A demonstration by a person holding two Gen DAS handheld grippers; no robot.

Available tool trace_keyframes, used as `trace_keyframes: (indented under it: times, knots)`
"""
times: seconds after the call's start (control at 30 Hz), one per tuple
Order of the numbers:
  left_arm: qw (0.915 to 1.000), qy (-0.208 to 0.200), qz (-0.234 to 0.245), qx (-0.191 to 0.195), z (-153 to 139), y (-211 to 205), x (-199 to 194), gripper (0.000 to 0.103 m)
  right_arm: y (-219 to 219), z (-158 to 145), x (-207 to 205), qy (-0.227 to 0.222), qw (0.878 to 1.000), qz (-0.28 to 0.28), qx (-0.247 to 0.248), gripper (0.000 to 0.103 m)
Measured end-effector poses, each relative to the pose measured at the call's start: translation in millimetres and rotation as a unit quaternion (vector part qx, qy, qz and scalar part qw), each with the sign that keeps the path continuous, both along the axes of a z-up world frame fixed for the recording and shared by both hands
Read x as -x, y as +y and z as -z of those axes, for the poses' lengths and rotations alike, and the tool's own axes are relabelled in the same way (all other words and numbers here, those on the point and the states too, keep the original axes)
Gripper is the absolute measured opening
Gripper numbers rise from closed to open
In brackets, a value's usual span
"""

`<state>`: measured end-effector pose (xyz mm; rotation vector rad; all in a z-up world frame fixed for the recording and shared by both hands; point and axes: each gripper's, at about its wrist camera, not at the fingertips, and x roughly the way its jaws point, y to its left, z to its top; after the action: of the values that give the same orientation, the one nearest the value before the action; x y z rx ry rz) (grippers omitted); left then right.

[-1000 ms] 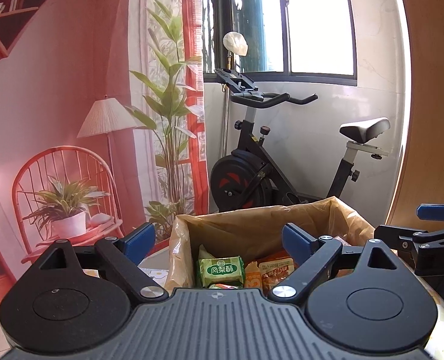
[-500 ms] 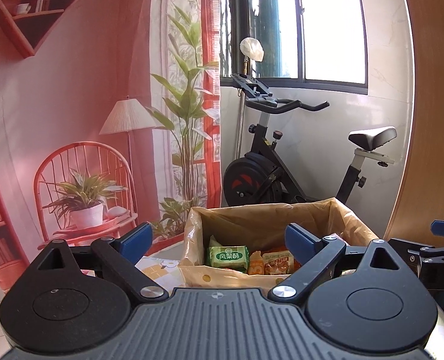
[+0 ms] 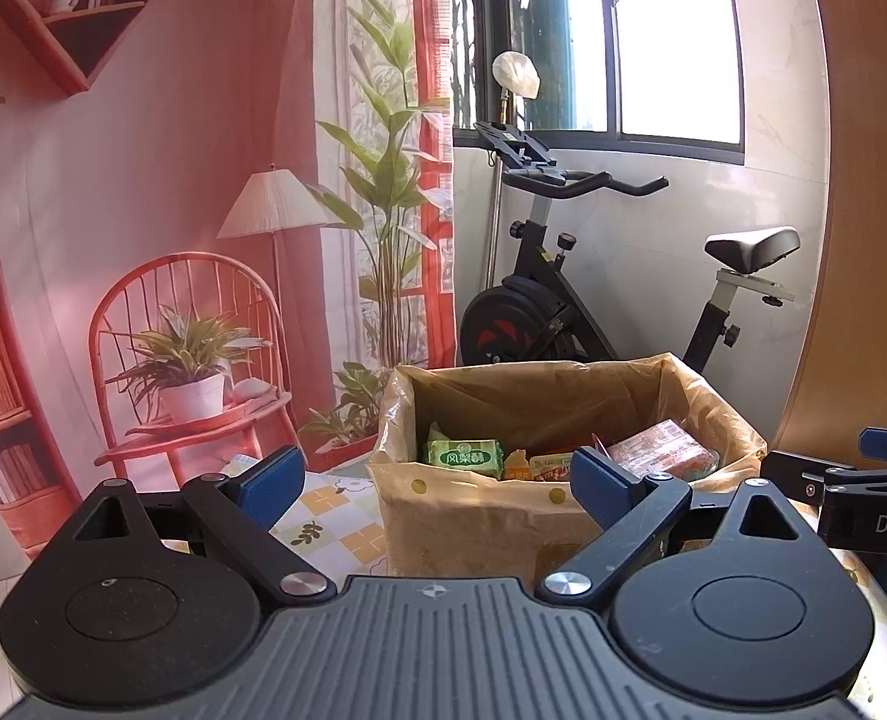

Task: Organize snacks

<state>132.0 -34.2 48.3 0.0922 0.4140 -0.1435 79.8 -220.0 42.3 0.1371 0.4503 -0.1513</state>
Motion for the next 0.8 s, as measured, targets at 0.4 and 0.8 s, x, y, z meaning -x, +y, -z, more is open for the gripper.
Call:
trace_keyframes:
  times: [0.4,0.8]
  knots:
    - [0.9998,-0.014,-0.01,-0.009,2.7,1.4,8.3,0.096,1.2,7.3,3.2,0.007,1.0,0.001,-0.005,0.102]
    - [0.9997,-0.016,-0.015,-0.012,4.1,0.9,7.7,0.096,2.3,9.6,5.4,0.008,1.0,0.002,-0.005,0.102]
